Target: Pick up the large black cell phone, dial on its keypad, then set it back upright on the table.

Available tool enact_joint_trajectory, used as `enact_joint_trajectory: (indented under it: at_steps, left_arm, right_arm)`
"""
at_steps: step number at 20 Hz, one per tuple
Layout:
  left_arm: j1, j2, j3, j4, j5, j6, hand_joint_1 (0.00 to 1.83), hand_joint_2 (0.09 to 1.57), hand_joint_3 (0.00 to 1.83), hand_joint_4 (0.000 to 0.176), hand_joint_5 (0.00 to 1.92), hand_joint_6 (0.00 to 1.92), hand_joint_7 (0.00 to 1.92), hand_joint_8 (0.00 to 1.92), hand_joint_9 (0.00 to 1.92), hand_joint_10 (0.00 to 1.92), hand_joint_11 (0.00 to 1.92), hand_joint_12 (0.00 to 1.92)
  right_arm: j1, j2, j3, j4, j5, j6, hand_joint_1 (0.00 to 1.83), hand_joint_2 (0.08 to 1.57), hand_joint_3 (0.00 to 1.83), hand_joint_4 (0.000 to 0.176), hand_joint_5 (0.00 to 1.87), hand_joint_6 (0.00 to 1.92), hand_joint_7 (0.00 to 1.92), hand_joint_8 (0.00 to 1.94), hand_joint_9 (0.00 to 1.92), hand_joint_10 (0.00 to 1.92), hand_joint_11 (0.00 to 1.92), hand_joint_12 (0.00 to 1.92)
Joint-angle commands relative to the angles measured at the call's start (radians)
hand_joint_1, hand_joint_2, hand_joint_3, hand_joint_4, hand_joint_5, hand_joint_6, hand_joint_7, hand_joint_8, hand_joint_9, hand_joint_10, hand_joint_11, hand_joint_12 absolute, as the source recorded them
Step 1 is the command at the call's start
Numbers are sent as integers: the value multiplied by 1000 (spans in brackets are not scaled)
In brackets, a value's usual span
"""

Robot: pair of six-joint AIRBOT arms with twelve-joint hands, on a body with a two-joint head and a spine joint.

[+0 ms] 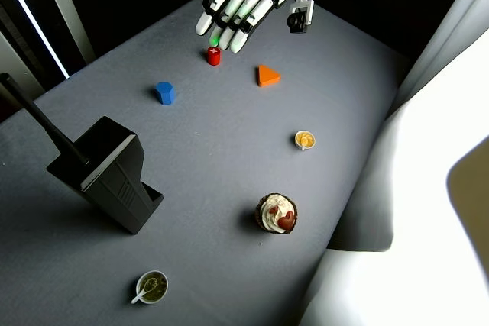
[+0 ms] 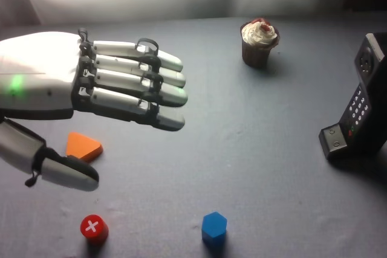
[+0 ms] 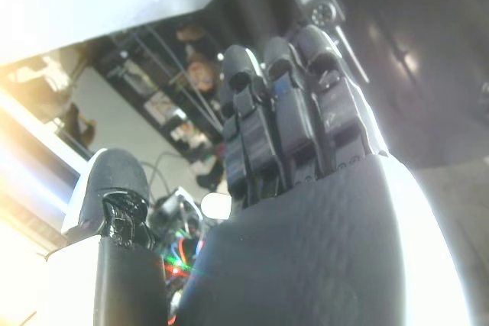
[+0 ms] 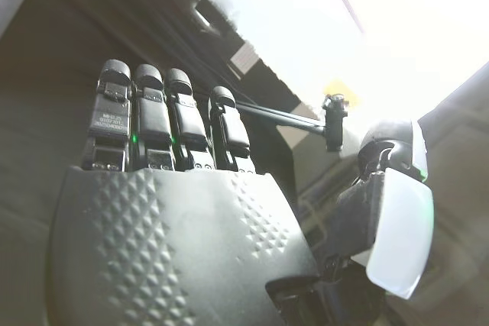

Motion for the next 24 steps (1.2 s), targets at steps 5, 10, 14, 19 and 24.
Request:
enact_joint_trajectory:
  at_steps: [5,10,14,19,24]
  left_arm:
    - [-24,13,2,-103,-70,-16,141,1223,0,33,242,0,169,0,130,1,0,341]
    - [-29,13,-5,-95,-78,-17,127,1222,0,30,228,3,174,5,139,4,0,324]
    - [-33,15,-12,-89,-68,-11,154,1222,0,28,260,7,195,5,144,3,0,355]
    - [-37,15,-15,-95,-53,-7,117,1221,1,34,264,0,208,2,151,0,0,319]
    - [-40,10,-24,-97,-37,0,115,1219,0,30,272,3,233,5,169,7,0,344]
  right_arm:
    - [-34,-32,19,40,112,-4,415,967,5,0,0,0,0,0,2,0,0,223]
    - [6,-104,86,39,112,-86,518,968,1,0,0,0,0,0,0,0,0,187]
    - [44,-122,108,42,112,-87,515,985,5,0,0,0,0,0,0,0,0,218]
    - [91,-197,159,28,111,-124,594,976,0,0,0,0,0,0,0,0,0,143]
    - [193,-279,246,-6,43,-176,749,918,0,0,0,0,0,0,0,0,0,88]
